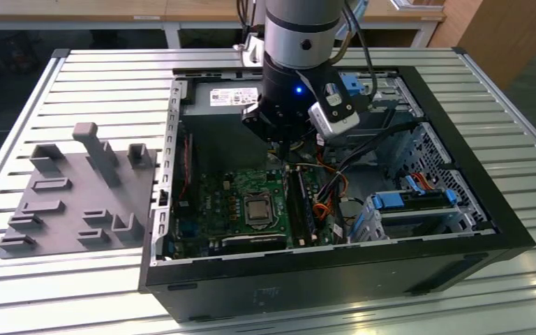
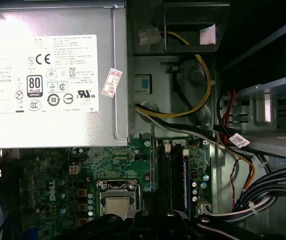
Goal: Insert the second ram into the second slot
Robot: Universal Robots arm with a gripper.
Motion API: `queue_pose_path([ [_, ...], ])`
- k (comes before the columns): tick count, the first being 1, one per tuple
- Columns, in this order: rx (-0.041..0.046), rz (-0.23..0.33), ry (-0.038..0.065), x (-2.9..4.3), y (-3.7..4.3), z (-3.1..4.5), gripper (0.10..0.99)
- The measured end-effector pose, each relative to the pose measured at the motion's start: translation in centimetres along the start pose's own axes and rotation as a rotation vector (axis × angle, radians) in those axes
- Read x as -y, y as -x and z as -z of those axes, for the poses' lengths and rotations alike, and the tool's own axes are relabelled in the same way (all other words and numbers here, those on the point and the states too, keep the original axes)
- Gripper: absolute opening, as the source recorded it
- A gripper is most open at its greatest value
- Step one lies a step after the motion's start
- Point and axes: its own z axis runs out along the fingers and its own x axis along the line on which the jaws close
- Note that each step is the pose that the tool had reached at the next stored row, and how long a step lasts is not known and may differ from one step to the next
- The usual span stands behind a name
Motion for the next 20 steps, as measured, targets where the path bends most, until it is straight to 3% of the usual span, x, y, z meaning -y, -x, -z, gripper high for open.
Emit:
queue_pose_path([
  [1, 0.0, 0.0, 0.0, -0.01, 0.0, 0.61, 0.118],
  [20, 0.0, 0.018, 0.001, 0.16, 0.04, 0.33, 0.118],
])
